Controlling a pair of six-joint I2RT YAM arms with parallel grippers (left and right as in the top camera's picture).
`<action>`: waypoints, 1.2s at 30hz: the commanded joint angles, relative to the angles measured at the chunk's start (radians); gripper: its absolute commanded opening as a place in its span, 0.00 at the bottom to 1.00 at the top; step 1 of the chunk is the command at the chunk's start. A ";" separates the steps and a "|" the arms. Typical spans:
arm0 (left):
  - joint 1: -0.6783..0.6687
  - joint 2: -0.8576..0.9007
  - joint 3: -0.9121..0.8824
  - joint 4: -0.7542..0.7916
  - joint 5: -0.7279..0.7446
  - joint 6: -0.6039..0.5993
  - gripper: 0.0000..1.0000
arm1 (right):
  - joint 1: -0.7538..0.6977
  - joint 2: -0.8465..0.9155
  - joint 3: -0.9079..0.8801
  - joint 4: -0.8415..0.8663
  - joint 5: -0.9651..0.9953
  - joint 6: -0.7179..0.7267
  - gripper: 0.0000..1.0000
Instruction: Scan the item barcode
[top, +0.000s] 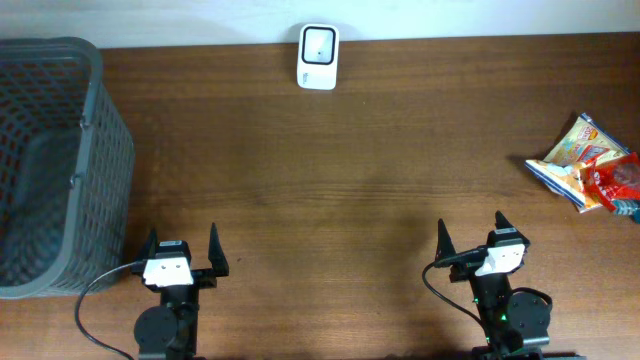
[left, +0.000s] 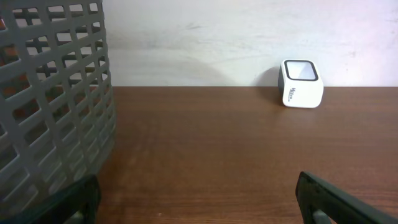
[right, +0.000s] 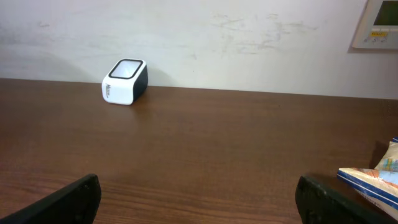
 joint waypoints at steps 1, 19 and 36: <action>-0.005 -0.009 -0.007 0.002 0.011 0.001 0.99 | 0.006 -0.006 -0.005 -0.006 0.008 0.001 0.99; -0.005 -0.009 -0.007 0.002 0.011 0.001 0.98 | 0.006 -0.006 -0.005 -0.006 0.008 0.001 0.99; -0.005 -0.009 -0.007 0.002 0.011 0.001 0.98 | 0.006 -0.008 -0.005 -0.011 0.033 0.001 0.98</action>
